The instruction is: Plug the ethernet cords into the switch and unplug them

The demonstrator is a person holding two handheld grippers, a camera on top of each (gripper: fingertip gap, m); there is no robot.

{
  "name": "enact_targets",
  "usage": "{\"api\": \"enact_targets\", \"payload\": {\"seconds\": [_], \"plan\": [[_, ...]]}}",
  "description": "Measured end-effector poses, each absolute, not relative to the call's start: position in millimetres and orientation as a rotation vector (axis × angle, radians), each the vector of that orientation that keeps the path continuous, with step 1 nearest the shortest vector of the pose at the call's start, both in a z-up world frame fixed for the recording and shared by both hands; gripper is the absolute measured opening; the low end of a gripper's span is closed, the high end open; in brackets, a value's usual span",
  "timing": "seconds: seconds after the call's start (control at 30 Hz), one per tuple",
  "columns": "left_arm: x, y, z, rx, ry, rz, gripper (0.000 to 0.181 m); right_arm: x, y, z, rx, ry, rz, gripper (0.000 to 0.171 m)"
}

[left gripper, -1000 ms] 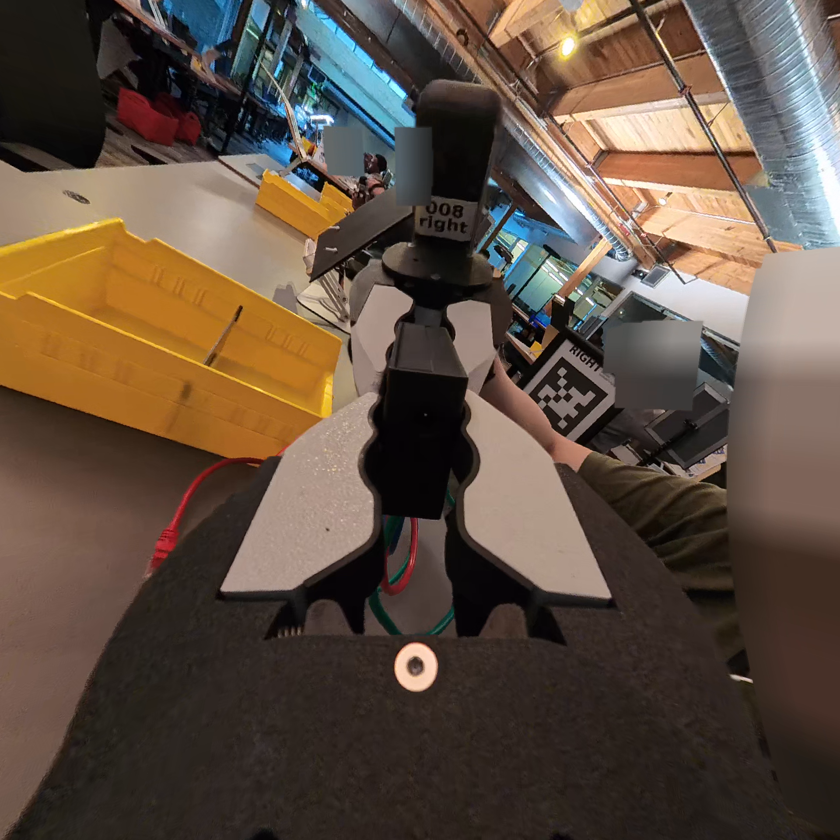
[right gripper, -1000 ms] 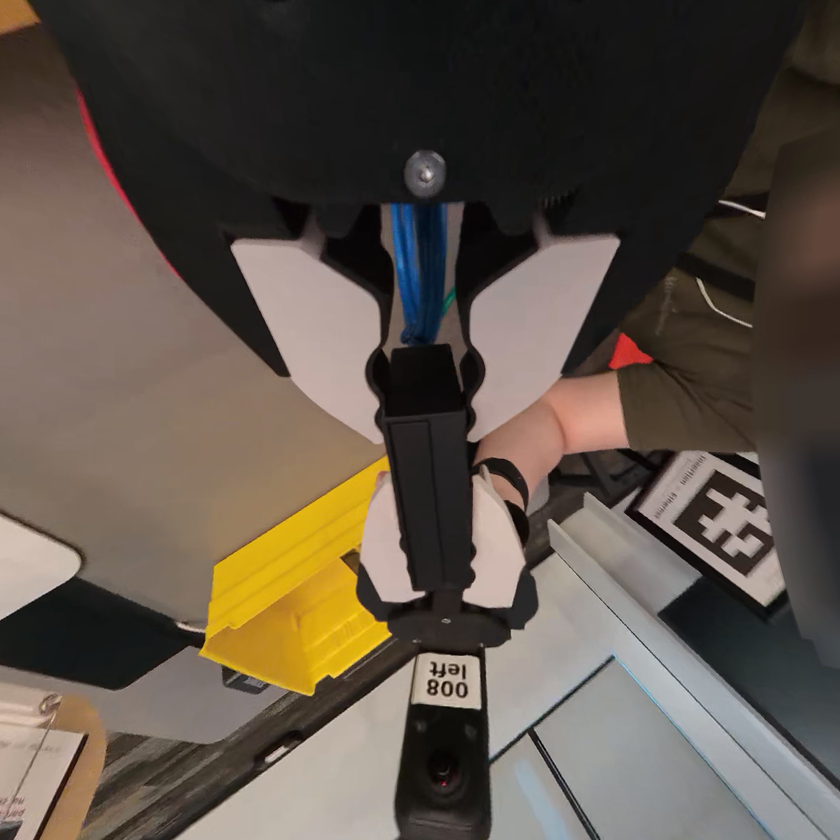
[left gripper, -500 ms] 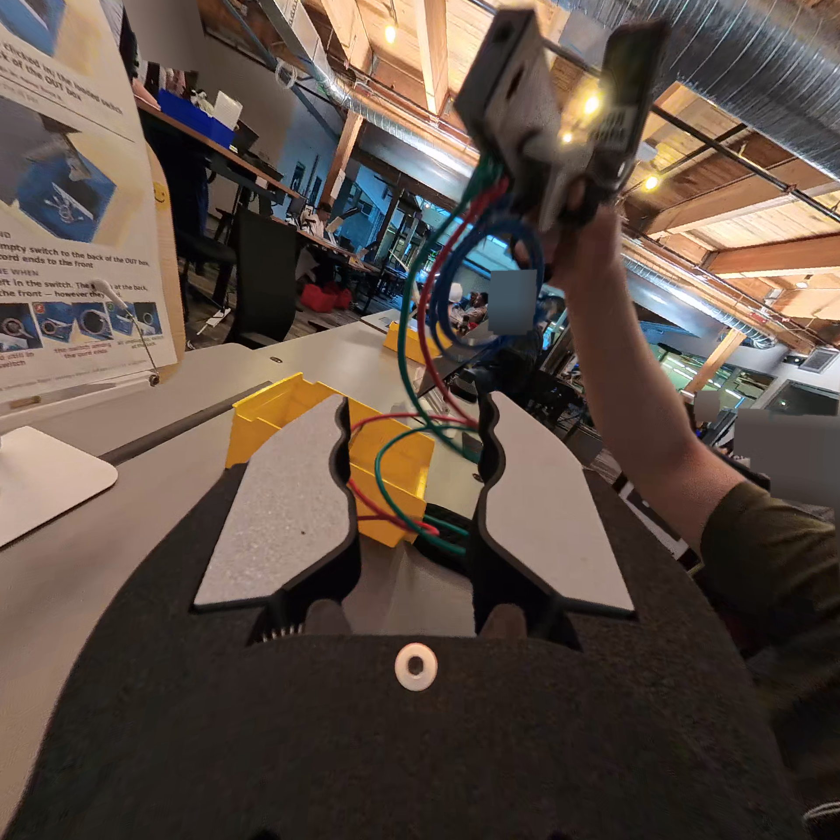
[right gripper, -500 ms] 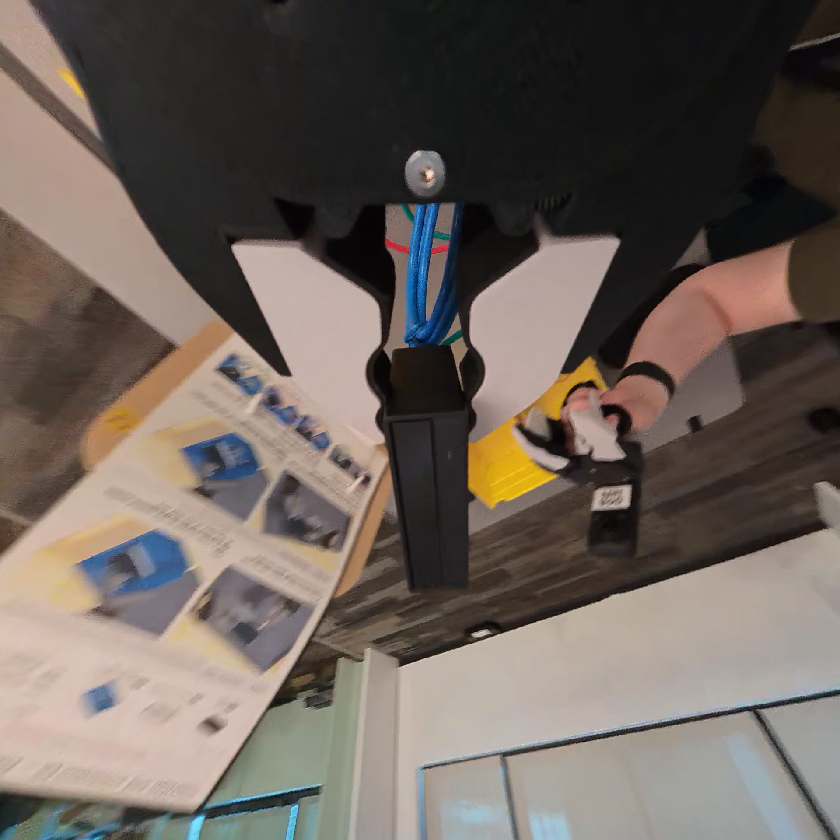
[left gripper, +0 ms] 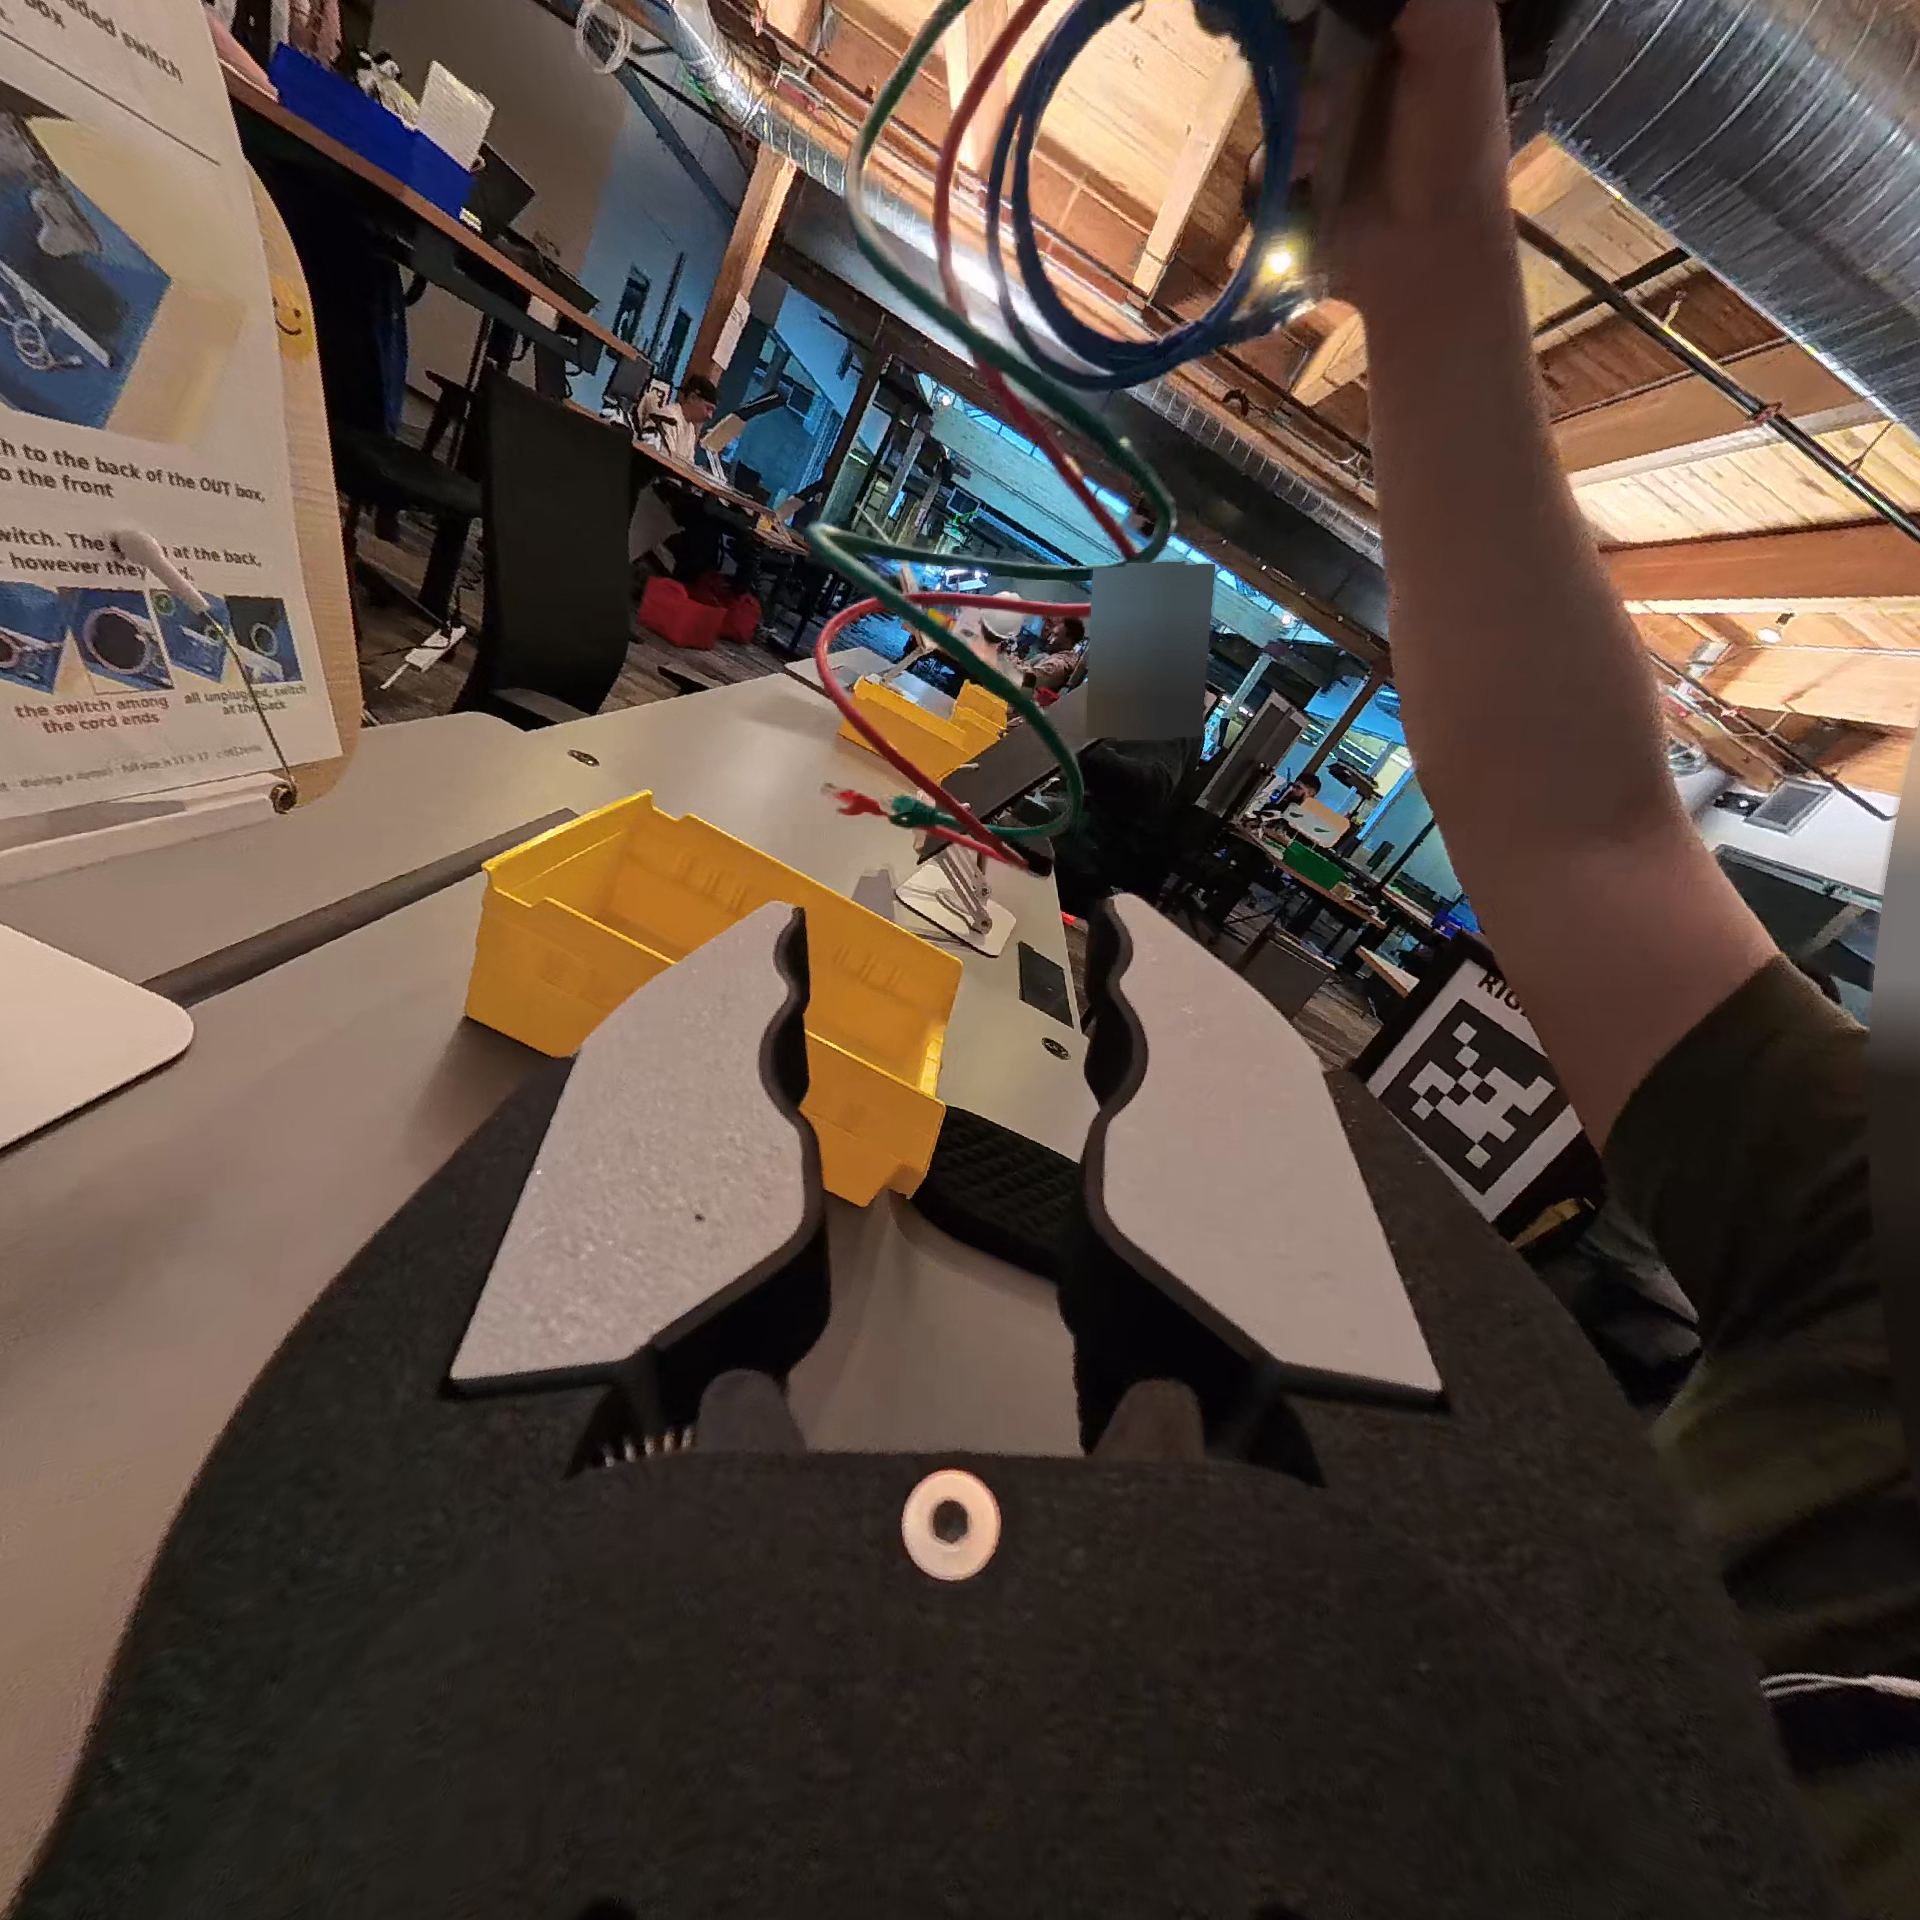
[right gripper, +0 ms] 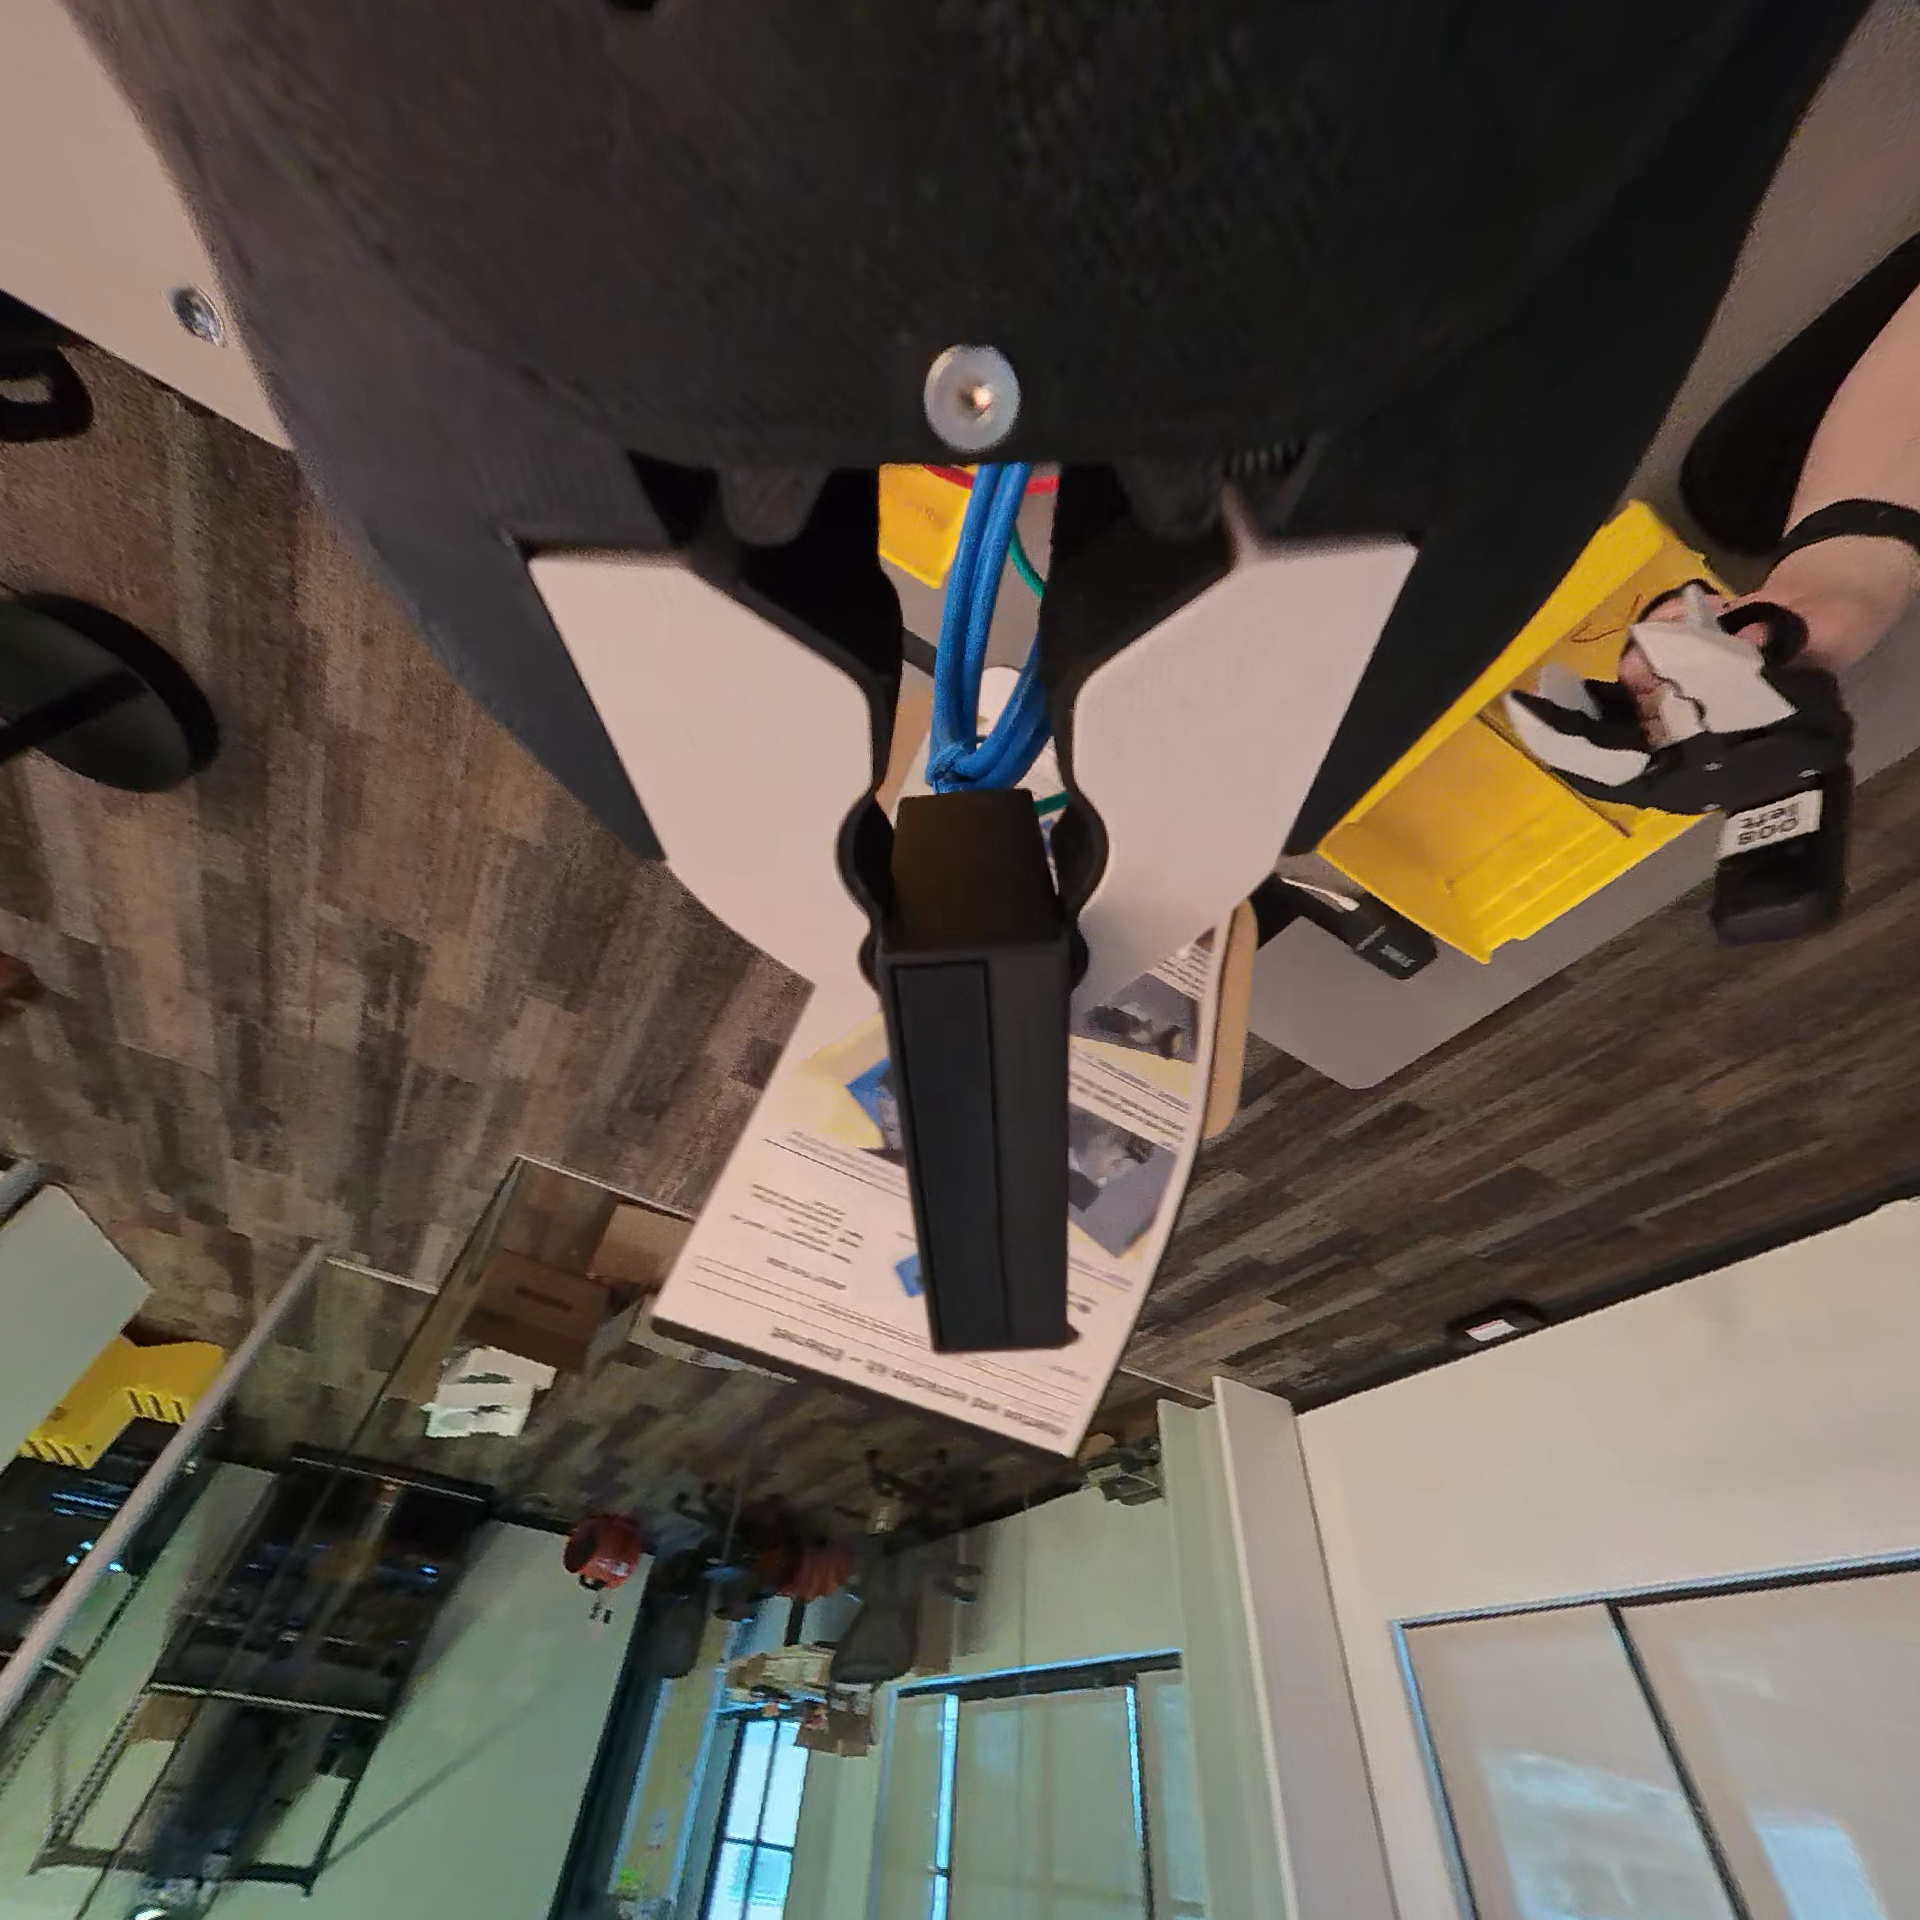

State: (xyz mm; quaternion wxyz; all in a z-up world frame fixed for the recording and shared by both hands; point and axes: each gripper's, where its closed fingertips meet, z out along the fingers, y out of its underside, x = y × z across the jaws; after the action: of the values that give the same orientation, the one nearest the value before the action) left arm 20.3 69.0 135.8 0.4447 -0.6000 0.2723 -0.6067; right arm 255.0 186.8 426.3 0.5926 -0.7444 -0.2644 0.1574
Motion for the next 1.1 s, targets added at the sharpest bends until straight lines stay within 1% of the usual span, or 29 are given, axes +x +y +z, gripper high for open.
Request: {"api": "enact_targets", "payload": {"seconds": [0.13, 0.33, 0.63, 0.8, 1.0, 1.1], "plan": [[20.7, 69.3, 135.4, -1.488, 0.679, -1.502, 0.050, 282.8, 211.4, 400.8, -1.805, -0.572, 0.295, 0.028], [24.5, 68.3, 134.0, -1.488, 0.693, -1.505, 0.050, 311.3, 238.3, 357.9, -1.854, -0.528, 0.299, 0.028], [28.5, 70.7, 129.2, -1.507, 0.703, -1.485, 0.049, 327.2, 272.7, 318.8, -1.830, -0.507, 0.319, 0.028], [31.8, 70.1, 127.2, -1.510, 0.718, -1.476, 0.049, 327.5, 283.6, 305.8, -1.790, -0.551, 0.283, 0.028], [37.1, 67.1, 127.1, -1.501, 0.732, -1.498, 0.049, 353.9, 289.2, 268.2, -1.803, -0.564, 0.189, 0.028], [39.8, 64.5, 127.4, -1.494, 0.745, -1.504, 0.049, 365.3, 287.4, 238.3, -1.817, -0.585, 0.159, 0.028]]}}
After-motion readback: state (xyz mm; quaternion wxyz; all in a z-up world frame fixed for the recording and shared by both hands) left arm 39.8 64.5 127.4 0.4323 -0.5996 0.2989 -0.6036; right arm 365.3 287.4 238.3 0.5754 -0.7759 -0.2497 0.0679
